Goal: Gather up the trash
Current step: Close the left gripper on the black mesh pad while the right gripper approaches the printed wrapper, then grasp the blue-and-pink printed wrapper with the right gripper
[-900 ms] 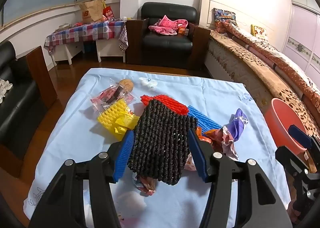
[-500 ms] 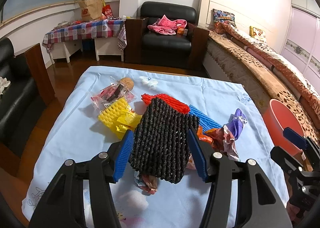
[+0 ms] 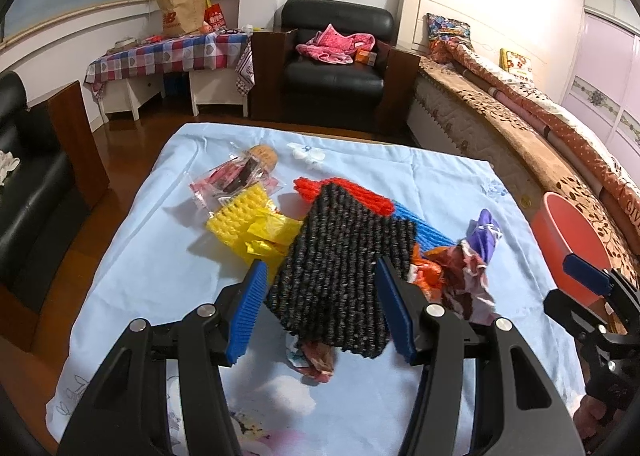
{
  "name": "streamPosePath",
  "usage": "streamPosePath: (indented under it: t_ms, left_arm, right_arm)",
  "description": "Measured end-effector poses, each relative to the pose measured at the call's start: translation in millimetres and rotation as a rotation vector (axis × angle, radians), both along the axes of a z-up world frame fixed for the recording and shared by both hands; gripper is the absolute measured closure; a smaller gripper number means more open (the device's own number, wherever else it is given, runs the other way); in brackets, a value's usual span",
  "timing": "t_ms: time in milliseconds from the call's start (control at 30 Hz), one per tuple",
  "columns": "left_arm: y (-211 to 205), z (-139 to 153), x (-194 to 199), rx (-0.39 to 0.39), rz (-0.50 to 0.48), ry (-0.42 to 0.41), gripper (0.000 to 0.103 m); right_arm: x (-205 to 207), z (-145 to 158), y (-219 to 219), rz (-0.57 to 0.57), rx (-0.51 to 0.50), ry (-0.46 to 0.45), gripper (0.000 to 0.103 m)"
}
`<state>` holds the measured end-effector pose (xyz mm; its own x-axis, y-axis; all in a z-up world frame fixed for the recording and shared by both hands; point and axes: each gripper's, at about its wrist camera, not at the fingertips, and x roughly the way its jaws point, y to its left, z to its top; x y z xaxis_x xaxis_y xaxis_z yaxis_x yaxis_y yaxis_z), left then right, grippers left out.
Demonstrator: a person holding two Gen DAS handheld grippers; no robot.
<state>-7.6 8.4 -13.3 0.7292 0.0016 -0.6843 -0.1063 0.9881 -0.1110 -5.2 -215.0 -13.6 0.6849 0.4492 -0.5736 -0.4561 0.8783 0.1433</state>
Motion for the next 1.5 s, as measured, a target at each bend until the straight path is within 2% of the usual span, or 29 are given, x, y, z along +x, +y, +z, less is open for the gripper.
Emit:
streamPosePath:
  t_ms: [267,600,667,833,967,1367,1500]
  left_arm:
    - [16,-4,7,-0.021,0.003,-0.009,0.047]
    - [9,-10,10,0.008,-0.044,-0.017,0.047]
    - [6,-10,9,0.017,-0.054,-0.02,0.058]
    - [5,-14,8,0.013,-0.056,-0.004,0.073]
    - [8,-15,7,-0.003,-0.055,-0.002,0.091]
    - [9,9,-9,-0.044,-0.079,-0.088,0.094]
    - [6,17,-13,-0.046,-0.096,-0.109,0.094]
  right_arm:
    - [1,-2,0,0.007,0.002,0.019,0.032]
    - [5,-6,1,0.006,-0.022,0.035,0.032]
    - [5,-6,2,0.012,-0.024,0.04,0.032]
    - [4,-7,6,0.029,-0.018,0.049,0.032]
    - [3,-7,9,0.048,-0.015,0.055,0.032]
    - [18,-16,42,0.137,-0.032,0.117,0.032]
    - [29,-25,51,0.146,-0.049,0.157,0.049]
